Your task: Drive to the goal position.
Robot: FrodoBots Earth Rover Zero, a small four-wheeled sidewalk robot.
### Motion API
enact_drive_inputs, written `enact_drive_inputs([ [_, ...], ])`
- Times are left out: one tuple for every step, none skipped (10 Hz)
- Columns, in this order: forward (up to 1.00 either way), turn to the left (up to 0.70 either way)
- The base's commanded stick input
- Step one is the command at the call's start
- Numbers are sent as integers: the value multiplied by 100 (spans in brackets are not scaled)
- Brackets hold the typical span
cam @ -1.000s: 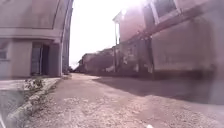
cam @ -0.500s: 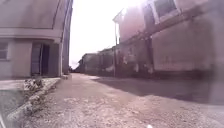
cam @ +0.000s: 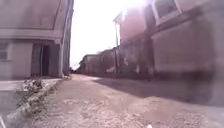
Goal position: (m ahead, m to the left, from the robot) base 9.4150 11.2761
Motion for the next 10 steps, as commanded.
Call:
enact_drive_inputs([
  [45,26],
  [45,27],
  [45,0],
  [45,0],
  [45,0],
  [45,0],
  [45,0],
  [45,6],
  [45,24],
  [45,27],
])
